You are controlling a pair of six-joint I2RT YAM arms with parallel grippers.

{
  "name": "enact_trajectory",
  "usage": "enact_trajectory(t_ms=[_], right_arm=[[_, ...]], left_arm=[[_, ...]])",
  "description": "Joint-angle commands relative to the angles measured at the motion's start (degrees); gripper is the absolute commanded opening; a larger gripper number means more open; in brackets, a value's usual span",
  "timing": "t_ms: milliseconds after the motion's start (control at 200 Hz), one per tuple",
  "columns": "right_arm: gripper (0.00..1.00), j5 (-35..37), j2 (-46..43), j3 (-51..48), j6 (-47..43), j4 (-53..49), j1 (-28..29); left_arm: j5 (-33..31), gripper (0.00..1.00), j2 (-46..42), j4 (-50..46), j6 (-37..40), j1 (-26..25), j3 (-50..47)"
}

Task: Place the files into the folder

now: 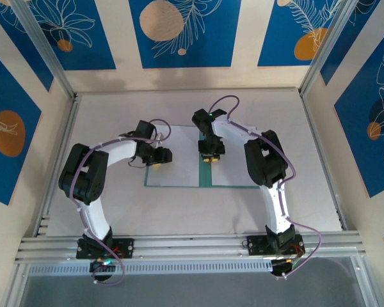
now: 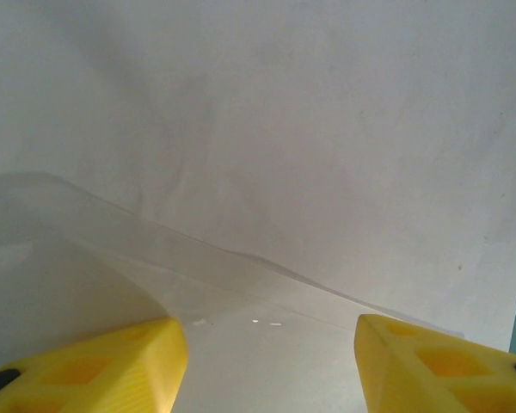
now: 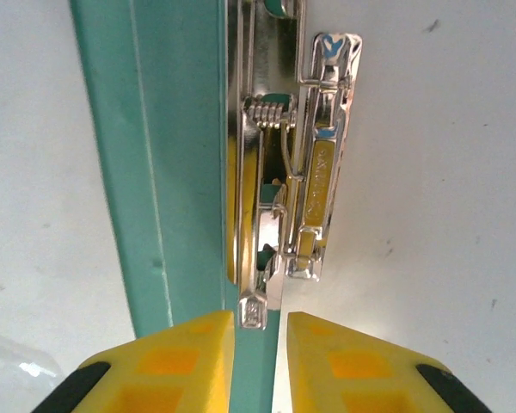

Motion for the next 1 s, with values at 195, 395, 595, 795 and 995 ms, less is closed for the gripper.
enact_trajectory(t_ms=[195,395,595,795,995], right_arm=[[0.25,-9.76,-12.11,-7.11,-1.02,4.87,-4.41],[0.25,-13.35,-16.68,-16.73,-0.89,10.26,-9.85],[0.28,-14.42,-17.55,-21.75,-1.37,13.05,-13.29],[0.29,-14.52,-15.79,-23.23,-1.53,14.44,-14.63],[0.3,-13.9,-14.05,-23.55,-1.19,15.06,-14.59]], left_arm=[[-7.85,0.81,-7.18,-10.04,-0.26,-0.06,1.79],[-19.61,0.97,-16.97,-15.26,-3.25,-0.28,-3.03],[-16.33,0.94,-25.07,-13.92,-7.02,-0.19,-13.0],[-10.25,0.84,-28.9,-8.83,-9.25,0.49,-20.52],[-7.08,0.73,-28.02,-5.68,-10.67,1.37,-23.1]])
